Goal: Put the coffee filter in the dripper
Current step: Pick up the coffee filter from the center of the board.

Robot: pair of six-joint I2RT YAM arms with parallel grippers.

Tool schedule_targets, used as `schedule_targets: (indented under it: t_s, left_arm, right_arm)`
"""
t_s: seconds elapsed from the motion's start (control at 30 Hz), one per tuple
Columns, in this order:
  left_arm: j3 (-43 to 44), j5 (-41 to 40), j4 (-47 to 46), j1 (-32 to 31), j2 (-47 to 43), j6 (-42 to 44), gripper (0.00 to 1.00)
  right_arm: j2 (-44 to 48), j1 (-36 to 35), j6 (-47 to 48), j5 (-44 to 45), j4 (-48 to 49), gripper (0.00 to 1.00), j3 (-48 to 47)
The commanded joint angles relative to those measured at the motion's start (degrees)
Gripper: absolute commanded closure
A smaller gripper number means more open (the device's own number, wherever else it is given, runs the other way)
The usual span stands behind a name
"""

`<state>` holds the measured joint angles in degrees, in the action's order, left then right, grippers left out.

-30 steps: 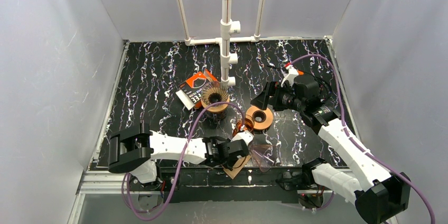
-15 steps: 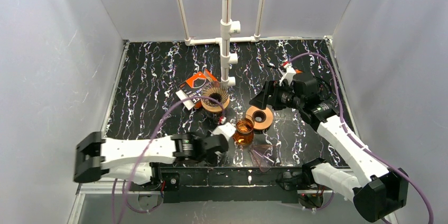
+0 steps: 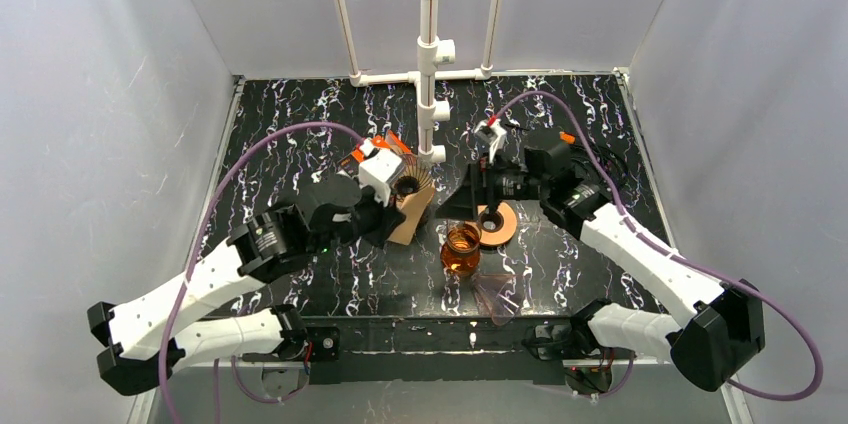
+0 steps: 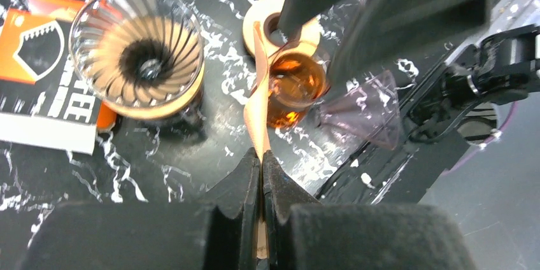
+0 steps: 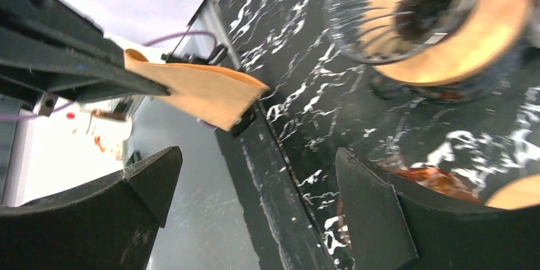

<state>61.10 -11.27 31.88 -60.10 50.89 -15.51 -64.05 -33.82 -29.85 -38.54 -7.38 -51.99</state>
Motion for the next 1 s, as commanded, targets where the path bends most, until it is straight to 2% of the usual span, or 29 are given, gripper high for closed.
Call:
schedule_targets:
  t_s: [0.0,0.2,0.4,0.6,0.77,0.83,0.97]
  left_arm:
    - [5.6,7.2,-2.0,2.3,4.2,4.1,1.00]
    - [7.9,14.0,-6.0,4.8,4.4,2.9,1.00]
    - [7.4,15.6,-8.0,5.8,2.8,0.9,1.00]
    - [6.2,16.7,-10.9,6.5,1.0,-1.8,1.00]
    - [5.7,15.7,-11.9,7.2,0.1,-3.1,1.00]
    - [5.7,15.8,-12.1,7.3,0.0,-3.5,1.00]
    - [4.8,15.7,-13.1,7.6,-0.4,-4.4,0.98]
  right_arm:
    - [-1.0,-4.0,-0.9,-2.2,5.9,0.00,-2.3]
    - [-0.6,-4.1,-2.3,-0.4,10.7,0.00,-1.6]
    - [0.5,-3.9,-5.3,2.2,16.4,0.00,-1.9]
    - [1.1,-4.0,-13.6,3.8,28.0,0.12,0.4]
    - [2.8,-4.0,-18.2,5.7,33.9,0.28,2.3]
    - [3.8,-4.0,-18.8,6.7,34.9,0.40,2.9]
    - [4.6,-3.9,-19.2,7.5,35.2,0.72,2.8]
